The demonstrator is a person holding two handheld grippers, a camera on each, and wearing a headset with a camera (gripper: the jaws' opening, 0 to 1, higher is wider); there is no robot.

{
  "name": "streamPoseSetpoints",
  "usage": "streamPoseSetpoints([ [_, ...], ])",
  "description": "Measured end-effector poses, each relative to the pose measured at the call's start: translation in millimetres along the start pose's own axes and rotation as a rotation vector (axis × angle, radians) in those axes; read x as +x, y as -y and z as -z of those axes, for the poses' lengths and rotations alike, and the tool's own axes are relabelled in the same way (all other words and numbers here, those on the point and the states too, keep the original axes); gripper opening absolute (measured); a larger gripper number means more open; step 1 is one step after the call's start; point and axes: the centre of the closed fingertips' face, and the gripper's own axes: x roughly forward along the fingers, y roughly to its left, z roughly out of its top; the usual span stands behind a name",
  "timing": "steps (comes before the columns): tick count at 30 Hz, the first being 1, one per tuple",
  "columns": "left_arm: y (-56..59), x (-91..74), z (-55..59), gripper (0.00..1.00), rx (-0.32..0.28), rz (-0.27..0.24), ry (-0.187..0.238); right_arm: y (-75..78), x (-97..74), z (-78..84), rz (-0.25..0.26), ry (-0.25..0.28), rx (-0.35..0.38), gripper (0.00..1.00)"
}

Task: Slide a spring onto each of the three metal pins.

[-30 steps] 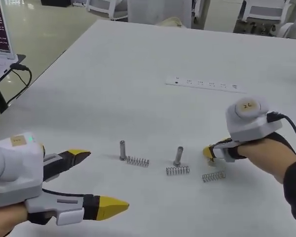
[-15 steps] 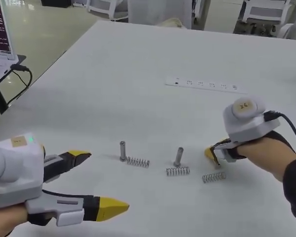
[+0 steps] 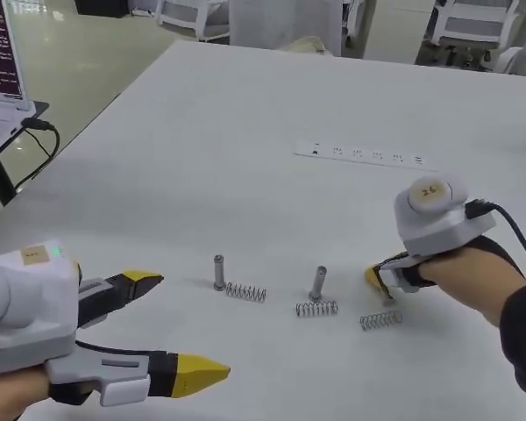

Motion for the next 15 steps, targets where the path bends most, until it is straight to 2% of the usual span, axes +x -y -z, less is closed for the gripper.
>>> streamPoseSetpoints([
  [11,-0.4,0.6,0.0,0.92,0.001,0.000,0.000,-4.8,-4.3,1.2,-0.012,0.021,0.003,0.06],
  [15,0.3,1.0,-0.2,0.92,0.002,0.002,0.001,-5.7,-11.3,-2.7,-0.009,0.043,0.001,0.06],
])
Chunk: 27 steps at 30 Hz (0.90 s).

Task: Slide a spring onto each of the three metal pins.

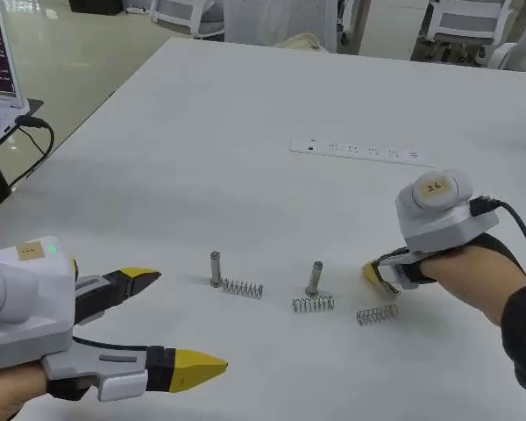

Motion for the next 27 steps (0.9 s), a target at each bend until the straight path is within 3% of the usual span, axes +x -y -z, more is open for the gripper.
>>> streamPoseSetpoints([
  [11,1.9,0.9,-1.3,0.92,0.006,0.006,0.002,-2.4,-23.7,-5.8,0.006,0.062,0.014,0.06],
  [27,3.2,0.7,-2.7,0.92,0.013,0.009,0.004,-6.2,-38.7,-2.5,0.008,0.108,0.037,0.06],
])
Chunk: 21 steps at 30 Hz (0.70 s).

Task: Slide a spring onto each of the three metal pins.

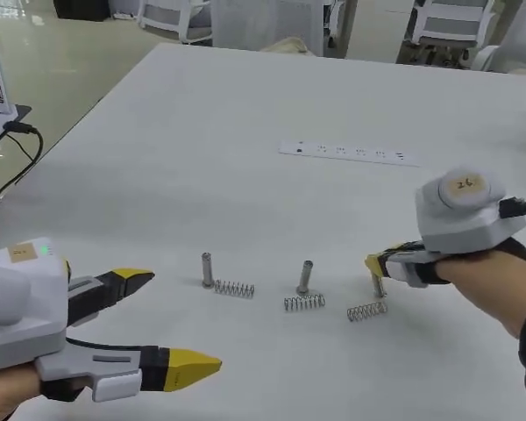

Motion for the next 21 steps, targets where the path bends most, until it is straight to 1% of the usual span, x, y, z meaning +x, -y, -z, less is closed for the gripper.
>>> streamPoseSetpoints([
  [12,0.8,-0.6,-0.7,0.92,0.004,0.002,-0.001,-0.6,-9.9,4.9,0.008,0.019,-0.017,0.06],
  [21,1.5,-1.2,-0.7,0.92,0.004,0.003,0.000,-0.9,-15.7,8.6,0.017,0.029,-0.011,0.06],
])
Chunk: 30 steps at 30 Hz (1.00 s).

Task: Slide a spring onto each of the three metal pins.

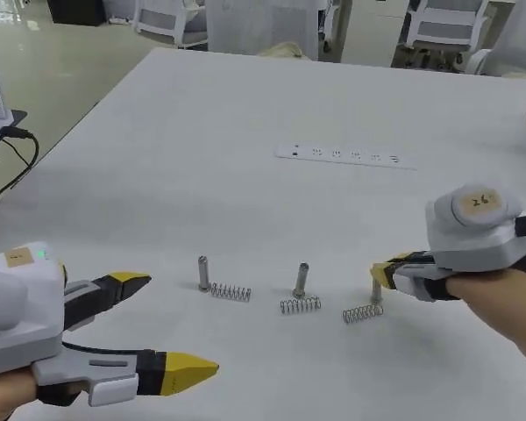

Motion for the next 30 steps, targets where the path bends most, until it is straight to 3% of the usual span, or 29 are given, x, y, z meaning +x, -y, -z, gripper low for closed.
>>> streamPoseSetpoints([
  [30,1.8,2.1,2.1,0.92,0.005,0.011,-0.010,4.0,-3.6,8.6,0.009,-0.004,-0.023,0.07],
])
